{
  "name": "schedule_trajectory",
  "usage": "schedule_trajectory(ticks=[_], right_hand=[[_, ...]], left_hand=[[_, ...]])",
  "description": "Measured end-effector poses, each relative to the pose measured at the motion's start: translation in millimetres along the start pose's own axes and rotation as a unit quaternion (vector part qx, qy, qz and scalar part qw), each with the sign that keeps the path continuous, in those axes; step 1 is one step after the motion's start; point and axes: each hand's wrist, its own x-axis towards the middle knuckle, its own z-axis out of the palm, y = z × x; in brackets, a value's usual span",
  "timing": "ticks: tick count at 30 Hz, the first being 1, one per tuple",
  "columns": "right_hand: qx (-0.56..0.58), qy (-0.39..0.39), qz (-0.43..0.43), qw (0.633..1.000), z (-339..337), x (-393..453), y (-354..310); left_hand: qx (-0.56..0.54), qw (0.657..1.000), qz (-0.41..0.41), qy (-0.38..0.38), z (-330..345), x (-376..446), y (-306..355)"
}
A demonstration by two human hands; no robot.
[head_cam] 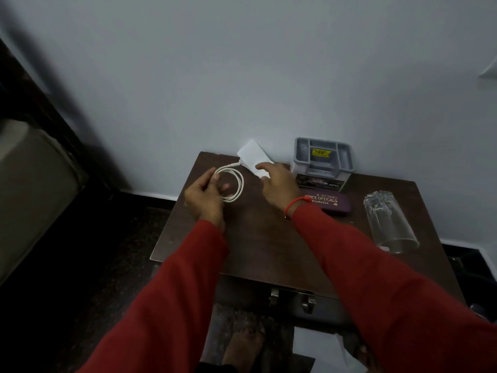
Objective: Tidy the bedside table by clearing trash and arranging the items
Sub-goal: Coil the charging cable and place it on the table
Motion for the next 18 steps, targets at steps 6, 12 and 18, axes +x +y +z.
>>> schedule_trajectory(ticks=[6,12,18], right_hand=[[-0.240,-0.101,-0.033,0.965,30,18,13],[-0.284,-0.085,-0.156,0.942,30,-31,10],[-0.296,-0.071,-0.218,0.927,3,-107,33]], left_hand=[[0.020,0.999,0.016,0.033,9,24,-7],[0.035,0.998,0.048,0.033,17,37,5],[0.090,0.995,0.030,-0.020,37,42,-5]])
